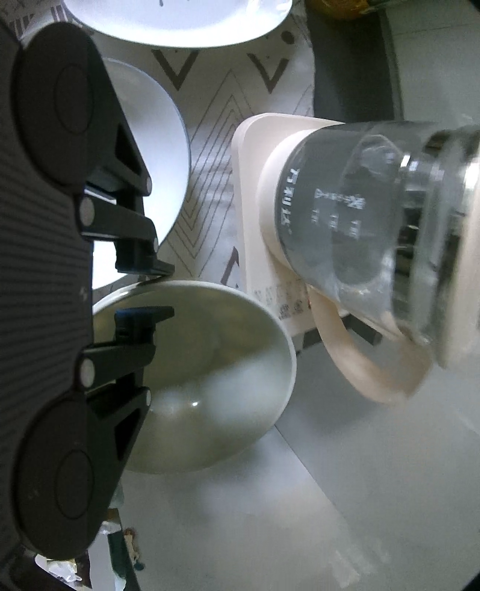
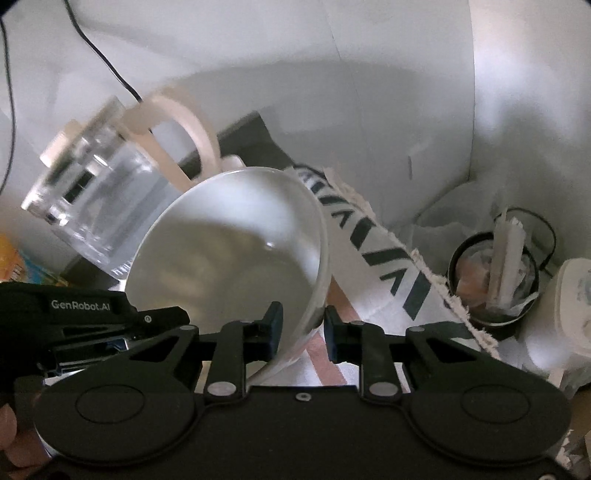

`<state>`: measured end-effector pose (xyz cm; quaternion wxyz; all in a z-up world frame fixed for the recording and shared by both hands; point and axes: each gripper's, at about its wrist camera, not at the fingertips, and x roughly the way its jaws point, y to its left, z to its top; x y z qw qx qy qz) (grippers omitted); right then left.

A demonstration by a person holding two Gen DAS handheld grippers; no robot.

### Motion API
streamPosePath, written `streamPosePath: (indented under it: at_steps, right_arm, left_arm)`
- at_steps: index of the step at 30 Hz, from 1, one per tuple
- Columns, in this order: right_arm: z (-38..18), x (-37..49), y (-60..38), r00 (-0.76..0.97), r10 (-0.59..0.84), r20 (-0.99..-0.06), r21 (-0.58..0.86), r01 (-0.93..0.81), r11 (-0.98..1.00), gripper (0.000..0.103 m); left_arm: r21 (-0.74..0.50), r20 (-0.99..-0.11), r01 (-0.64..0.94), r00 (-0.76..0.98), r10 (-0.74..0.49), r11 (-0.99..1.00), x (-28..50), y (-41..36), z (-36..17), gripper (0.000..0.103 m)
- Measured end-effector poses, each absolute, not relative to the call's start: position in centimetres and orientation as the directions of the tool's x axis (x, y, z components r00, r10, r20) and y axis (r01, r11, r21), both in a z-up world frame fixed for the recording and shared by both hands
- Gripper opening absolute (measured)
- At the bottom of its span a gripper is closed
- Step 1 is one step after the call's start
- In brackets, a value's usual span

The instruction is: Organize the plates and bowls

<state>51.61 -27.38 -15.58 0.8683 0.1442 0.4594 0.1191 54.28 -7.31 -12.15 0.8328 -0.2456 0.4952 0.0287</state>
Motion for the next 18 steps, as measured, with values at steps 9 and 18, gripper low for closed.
streamPosePath:
  at_steps: [9, 18]
  right_arm:
    - [-12.1, 48.0, -27.2, 0.621, 0.321, -0.715, 0.347, -0.083, 0.934, 0.024]
    - [-9.3, 43.0, -26.6, 0.660, 0.312, -0.683, 0.347, -0.082, 0.934, 0.024]
  left_arm:
    - [-0.403, -0.804, -0.246, 0.556, -0.213, 0.881, 50.1, -7.0, -8.9, 0.015]
    - [-0.424, -0.779, -0.223, 0.584, -0.228, 0.878, 44.9, -6.0, -6.9, 0.015]
